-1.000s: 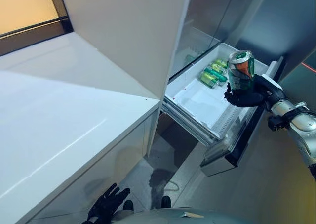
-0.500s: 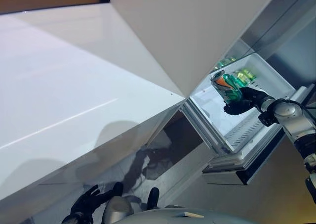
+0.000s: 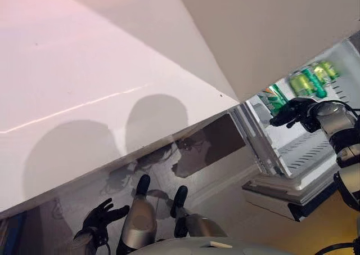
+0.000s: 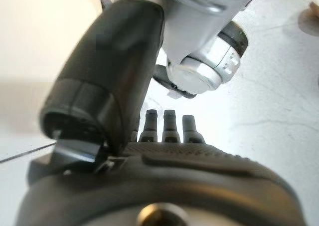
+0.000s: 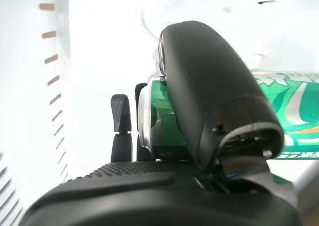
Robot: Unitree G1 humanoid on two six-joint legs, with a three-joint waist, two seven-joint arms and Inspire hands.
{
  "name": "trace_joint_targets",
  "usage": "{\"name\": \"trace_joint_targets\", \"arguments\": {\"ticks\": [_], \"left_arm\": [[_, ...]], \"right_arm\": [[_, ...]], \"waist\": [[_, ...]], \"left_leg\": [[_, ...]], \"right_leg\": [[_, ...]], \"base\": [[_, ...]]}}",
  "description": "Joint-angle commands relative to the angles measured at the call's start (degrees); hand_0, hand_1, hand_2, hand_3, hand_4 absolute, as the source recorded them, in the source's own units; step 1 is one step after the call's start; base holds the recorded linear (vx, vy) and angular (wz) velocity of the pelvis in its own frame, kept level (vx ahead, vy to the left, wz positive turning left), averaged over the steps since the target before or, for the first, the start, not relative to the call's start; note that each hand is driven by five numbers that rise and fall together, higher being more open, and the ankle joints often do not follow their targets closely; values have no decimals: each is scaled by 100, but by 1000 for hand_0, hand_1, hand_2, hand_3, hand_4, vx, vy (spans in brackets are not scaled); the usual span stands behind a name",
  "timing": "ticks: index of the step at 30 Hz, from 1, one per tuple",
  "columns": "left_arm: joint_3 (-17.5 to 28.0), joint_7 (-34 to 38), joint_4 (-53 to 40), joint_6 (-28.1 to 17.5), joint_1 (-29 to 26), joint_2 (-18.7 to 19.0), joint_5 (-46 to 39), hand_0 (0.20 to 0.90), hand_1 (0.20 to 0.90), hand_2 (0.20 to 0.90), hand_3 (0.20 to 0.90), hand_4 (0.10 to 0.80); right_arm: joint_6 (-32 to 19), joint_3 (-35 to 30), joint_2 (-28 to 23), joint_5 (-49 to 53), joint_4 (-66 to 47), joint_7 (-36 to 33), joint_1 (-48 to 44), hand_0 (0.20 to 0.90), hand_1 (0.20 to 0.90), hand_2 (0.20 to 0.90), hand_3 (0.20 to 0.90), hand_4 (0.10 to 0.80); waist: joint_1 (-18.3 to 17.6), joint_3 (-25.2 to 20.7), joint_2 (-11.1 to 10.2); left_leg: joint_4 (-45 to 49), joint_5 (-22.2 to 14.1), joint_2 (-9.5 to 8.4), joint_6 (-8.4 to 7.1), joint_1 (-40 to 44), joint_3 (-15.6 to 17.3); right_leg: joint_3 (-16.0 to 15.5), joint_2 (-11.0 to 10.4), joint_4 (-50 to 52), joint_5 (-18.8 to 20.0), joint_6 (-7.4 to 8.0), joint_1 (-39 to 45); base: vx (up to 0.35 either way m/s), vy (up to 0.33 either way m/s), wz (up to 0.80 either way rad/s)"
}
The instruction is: Put drinks into fridge and close the fridge
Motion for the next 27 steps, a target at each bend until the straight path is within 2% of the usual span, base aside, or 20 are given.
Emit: {"name": "trace_joint_targets", "arguments": {"ticks": [1, 7, 11, 15, 20, 27], "left_arm": [[-376, 216, -162, -328, 103, 138, 120, 900, 900, 900, 900, 800], [-448, 352, -293, -481, 61, 125, 96, 900, 900, 900, 900, 800], [-456, 60, -740, 62, -21, 251, -228, 900, 900, 900, 900, 800], [-601, 43, -882, 257, -155, 302, -461, 900, 900, 900, 900, 800], [-658, 35, -1004, 318, -157, 305, -487, 900, 900, 900, 900, 800], [-617, -66, -1066, 381, -115, 329, -387, 900, 900, 900, 900, 800]], "right_arm": [[44, -82, -570, 8, 186, -386, -1224, 300, 300, 300, 200, 100], [211, -80, -455, 26, 367, -335, -1295, 300, 300, 300, 200, 100], [286, -4, -463, -189, 514, -184, -1375, 300, 300, 300, 200, 100], [346, 89, -427, -346, 803, -60, -1520, 300, 300, 300, 200, 100], [506, 40, -394, -444, 1001, 117, -1471, 300, 300, 300, 200, 100], [482, -89, -409, -663, 1246, 436, -1326, 300, 300, 300, 200, 100]], "waist": [[139, 11, 41], [217, 254, 105], [124, 311, 368], [95, 349, 543], [113, 381, 598], [140, 369, 642]], "left_leg": [[-163, -208, -122, 72, -309, -19], [-165, -141, -154, 56, -541, -106], [-209, -66, -235, 70, -645, -126], [-168, -42, -275, 81, -736, -101], [-131, -34, -298, 89, -794, -85], [-110, -29, -313, 91, -771, -85]], "right_leg": [[-85, 55, 108, 19, 377, -89], [-172, 41, 138, 43, 360, -299], [-131, 18, 193, 31, 330, -495], [-137, -33, 270, -9, 313, -601], [-142, -49, 290, -11, 305, -645], [-156, -75, 323, -11, 310, -641]], "base": [[-33, -38, 7], [-46, -18, 11], [-61, 154, 1], [-44, 106, -4], [-20, 25, -4], [0, 0, 0]]}}
